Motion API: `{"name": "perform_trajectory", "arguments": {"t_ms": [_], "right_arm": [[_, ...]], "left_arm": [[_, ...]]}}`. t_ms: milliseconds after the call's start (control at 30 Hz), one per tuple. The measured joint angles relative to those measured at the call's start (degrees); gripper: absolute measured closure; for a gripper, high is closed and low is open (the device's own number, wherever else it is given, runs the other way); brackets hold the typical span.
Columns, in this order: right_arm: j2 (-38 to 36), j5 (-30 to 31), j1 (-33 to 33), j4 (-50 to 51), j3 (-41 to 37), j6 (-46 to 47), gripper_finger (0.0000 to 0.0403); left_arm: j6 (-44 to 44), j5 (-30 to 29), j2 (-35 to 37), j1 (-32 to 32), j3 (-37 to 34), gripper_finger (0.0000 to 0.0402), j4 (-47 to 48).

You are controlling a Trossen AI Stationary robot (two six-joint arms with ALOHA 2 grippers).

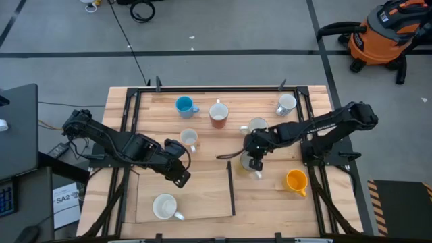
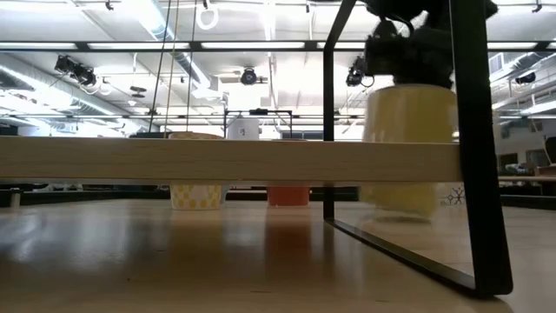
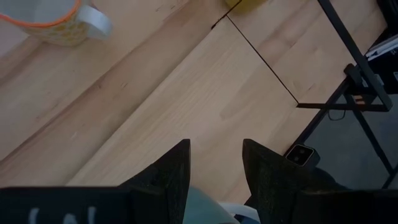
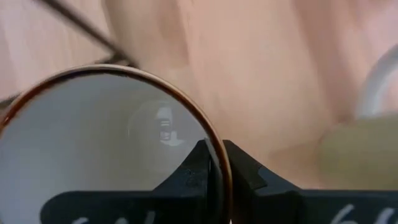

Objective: Place coffee mugs
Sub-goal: Put the light yellow mug on the shelf

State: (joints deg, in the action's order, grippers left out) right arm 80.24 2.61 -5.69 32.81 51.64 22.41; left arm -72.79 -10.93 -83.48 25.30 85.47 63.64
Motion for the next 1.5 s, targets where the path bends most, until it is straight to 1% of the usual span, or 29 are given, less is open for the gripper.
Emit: {"name": "perform_trajectory", "arguments": {"t_ms": [200, 400, 567, 700, 833, 967, 1133, 1267, 1500], "right_arm": [[0.4, 2.6, 3.4, 2.6, 6.5, -6.4, 0.037], [0.3, 6.9, 7.3, 1.7, 11.9, -12.8, 0.0369], [0.3, 7.0, 10.5, -1.6, 14.2, -15.0, 0.0369], [1.5, 5.5, 11.4, -3.0, 16.7, -15.2, 0.0369], [5.2, 4.8, 11.0, -3.3, 20.5, -15.3, 0.0369], [11.3, 4.7, 11.0, -0.4, 23.9, -15.5, 0.0369], [18.7, 5.3, 11.1, 3.9, 28.1, -16.2, 0.0369], [23.3, 5.2, 11.0, 4.7, 30.0, -17.6, 0.0369], [26.7, 5.2, 11.0, 3.9, 30.8, -18.3, 0.0368]], "left_arm": [[0.1, -1.1, 0.0, 0.0, 0.0, 0.0248, 0.0], [0.2, -1.1, 0.0, 0.0, 0.0, 0.0248, 0.0], [1.7, -1.1, 0.0, -0.6, 0.0, 0.0248, 0.0], [4.2, -1.1, 0.0, -2.2, 0.0, 0.0248, 0.0], [4.5, -1.6, 0.0, -5.1, 0.0, 0.0248, 0.4], [5.9, -2.5, 0.0, -8.5, 0.0, 0.0248, 0.3], [10.0, -2.5, 0.0, -12.0, 0.0, 0.0248, 0.2], [12.3, -2.4, 0.0, -13.4, 0.0, 0.0248, 0.2], [12.6, -2.4, 0.0, -13.5, 0.0, 0.0248, 0.2]]}}
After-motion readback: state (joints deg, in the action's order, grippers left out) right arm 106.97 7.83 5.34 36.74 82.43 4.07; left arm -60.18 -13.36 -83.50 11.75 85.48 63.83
